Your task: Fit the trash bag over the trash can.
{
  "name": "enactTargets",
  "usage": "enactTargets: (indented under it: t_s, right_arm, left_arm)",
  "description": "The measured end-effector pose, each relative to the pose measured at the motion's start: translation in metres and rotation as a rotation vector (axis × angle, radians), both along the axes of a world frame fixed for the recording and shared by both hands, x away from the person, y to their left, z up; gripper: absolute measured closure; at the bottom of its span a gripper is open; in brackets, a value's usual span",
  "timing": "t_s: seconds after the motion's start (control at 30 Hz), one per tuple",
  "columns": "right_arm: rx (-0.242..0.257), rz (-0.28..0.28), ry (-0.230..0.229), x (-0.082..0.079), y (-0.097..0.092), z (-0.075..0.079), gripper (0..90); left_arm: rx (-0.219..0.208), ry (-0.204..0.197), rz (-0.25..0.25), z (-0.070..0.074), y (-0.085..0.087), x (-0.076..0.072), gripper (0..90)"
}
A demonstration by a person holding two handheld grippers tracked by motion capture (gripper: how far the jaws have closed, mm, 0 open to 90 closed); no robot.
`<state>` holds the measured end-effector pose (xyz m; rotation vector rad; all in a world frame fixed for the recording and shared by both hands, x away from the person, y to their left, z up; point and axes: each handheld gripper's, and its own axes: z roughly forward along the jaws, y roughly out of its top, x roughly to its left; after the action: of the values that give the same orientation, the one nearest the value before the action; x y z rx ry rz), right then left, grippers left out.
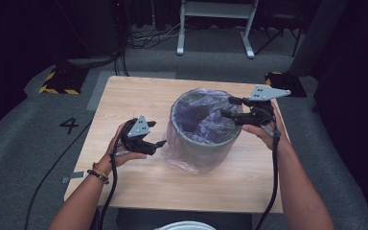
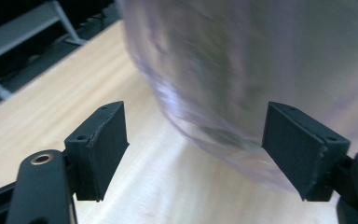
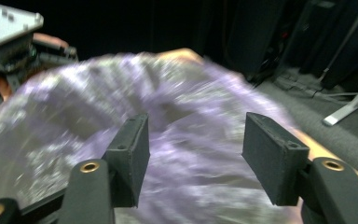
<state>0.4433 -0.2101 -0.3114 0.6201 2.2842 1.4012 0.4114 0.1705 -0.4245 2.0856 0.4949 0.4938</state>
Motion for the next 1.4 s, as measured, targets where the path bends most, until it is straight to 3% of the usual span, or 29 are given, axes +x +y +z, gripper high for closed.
enactTargets:
  t_s: [0.13, 0.23, 0.4, 0.5, 0.7, 0.97, 1.1, 1.4]
  right_arm:
    - [-0.086, 0.027, 0.056, 0.000, 0.016, -0.007, 38.7]
    - [-0.139, 0.026, 0.104, 0.002, 0.021, -0.012, 37.0]
    - [-0.166, 0.007, 0.139, 0.002, 0.024, -0.012, 33.6]
    - [-0.211, 0.020, 0.184, 0.003, 0.028, -0.012, 29.8]
    - [-0.287, 0.002, 0.231, 0.004, 0.038, -0.010, 26.7]
    - [-0.380, 0.011, 0.297, 0.008, 0.046, -0.009, 22.5]
    - [-0.469, 0.052, 0.358, 0.008, 0.051, -0.015, 14.5]
    - [-0.410, 0.029, 0.355, 0.007, 0.047, -0.015, 16.5]
  left_arm:
    - [0.022, 0.040, -0.024, -0.015, 0.002, -0.010, 20.0]
    - [0.041, 0.097, -0.039, -0.028, 0.004, -0.017, 17.9]
    - [0.079, 0.167, -0.065, -0.046, 0.010, -0.026, 17.0]
    - [0.091, 0.208, -0.069, -0.055, 0.013, -0.030, 17.0]
    - [0.165, 0.224, -0.060, -0.074, 0.015, -0.041, 17.4]
    - [0.124, 0.258, -0.049, -0.079, 0.023, -0.040, 16.4]
    - [0.120, 0.262, -0.050, -0.079, 0.022, -0.040, 16.1]
    - [0.123, 0.265, -0.048, -0.079, 0.021, -0.039, 14.9]
